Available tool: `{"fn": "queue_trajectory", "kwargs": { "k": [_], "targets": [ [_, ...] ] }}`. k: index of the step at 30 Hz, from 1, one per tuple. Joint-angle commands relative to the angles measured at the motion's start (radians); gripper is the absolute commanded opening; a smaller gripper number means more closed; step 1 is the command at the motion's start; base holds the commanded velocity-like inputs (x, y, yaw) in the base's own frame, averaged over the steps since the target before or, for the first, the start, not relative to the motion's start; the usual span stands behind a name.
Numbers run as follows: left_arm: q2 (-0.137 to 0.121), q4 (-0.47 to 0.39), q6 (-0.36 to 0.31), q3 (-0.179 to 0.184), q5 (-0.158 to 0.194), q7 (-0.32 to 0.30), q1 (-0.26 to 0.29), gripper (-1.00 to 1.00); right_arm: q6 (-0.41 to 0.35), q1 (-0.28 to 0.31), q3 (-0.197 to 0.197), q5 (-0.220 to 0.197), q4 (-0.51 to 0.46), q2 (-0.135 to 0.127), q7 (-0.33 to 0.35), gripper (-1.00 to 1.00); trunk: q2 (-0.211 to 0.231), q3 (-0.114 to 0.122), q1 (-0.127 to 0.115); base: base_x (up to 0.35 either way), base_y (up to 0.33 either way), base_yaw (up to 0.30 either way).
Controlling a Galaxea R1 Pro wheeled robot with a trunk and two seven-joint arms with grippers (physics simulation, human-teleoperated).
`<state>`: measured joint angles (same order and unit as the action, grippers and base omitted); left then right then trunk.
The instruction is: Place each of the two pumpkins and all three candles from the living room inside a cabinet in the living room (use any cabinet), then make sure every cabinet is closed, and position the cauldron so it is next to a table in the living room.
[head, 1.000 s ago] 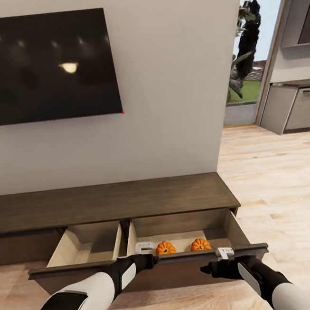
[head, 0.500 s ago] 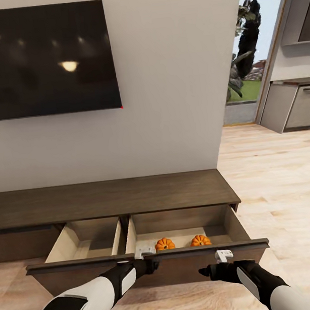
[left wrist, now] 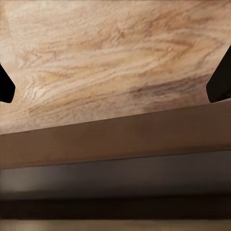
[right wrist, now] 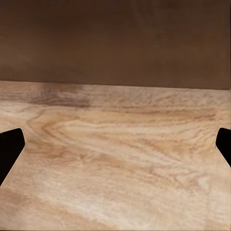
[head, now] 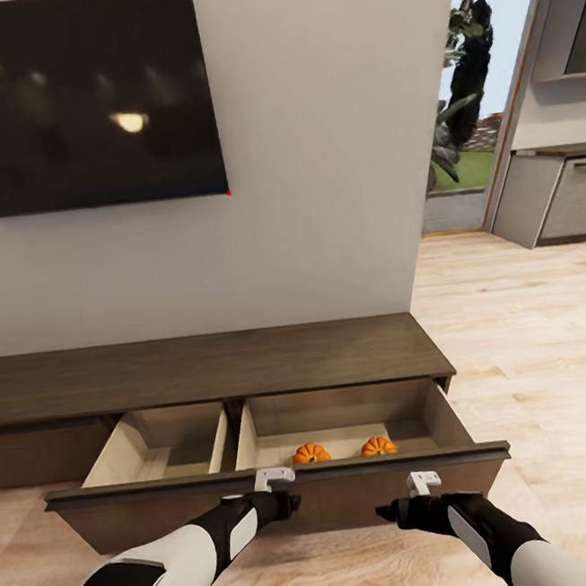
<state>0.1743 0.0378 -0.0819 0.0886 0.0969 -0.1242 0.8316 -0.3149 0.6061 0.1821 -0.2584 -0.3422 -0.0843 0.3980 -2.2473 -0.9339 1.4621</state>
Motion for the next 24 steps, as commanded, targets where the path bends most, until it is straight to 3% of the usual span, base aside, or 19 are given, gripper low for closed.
{"fn": "queue_trajectory", "kwargs": {
  "k": [1, 3, 4, 10, 21, 24],
  "targets": [
    [0.0, 0.002, -0.001, 0.008, 0.01, -0.003, 0.001, 1.0, 0.016, 0.0, 0.006, -0.01, -0.001, -0.001, -0.001, 1.0, -0.008, -0.004, 0.004, 0.0, 0.0, 0.0],
    [0.0, 0.001, -0.001, 0.008, 0.009, -0.003, 0.001, 1.0, 0.076, -0.002, 0.007, -0.01, 0.013, 0.0, -0.001, 1.0, -0.022, -0.01, 0.011, 0.0, 0.0, 0.0],
    [0.0, 0.001, -0.001, 0.008, 0.009, -0.002, 0.001, 1.0, 0.158, -0.003, 0.007, -0.011, 0.048, 0.0, -0.001, 1.0, -0.029, -0.014, 0.015, 0.0, 0.0, 0.0],
    [0.0, 0.001, 0.001, 0.008, 0.009, 0.0, 0.001, 1.0, 0.204, -0.003, 0.003, -0.013, 0.06, -0.002, 0.0, 1.0, -0.071, -0.032, 0.038, 0.0, 0.0, 0.0],
    [0.0, 0.002, 0.075, 0.007, 0.012, 0.004, 0.001, 1.0, 0.269, -0.003, 0.002, -0.012, 0.061, -0.002, 0.0, 1.0, -0.148, -0.067, 0.08, 0.0, 0.0, 0.0],
    [0.0, 0.002, 0.081, 0.007, 0.012, 0.005, 0.001, 1.0, 0.284, -0.003, 0.005, -0.011, 0.063, 0.0, -0.053, 1.0, -0.169, -0.076, 0.092, 0.0, 0.0, 0.0]
  ]
}}
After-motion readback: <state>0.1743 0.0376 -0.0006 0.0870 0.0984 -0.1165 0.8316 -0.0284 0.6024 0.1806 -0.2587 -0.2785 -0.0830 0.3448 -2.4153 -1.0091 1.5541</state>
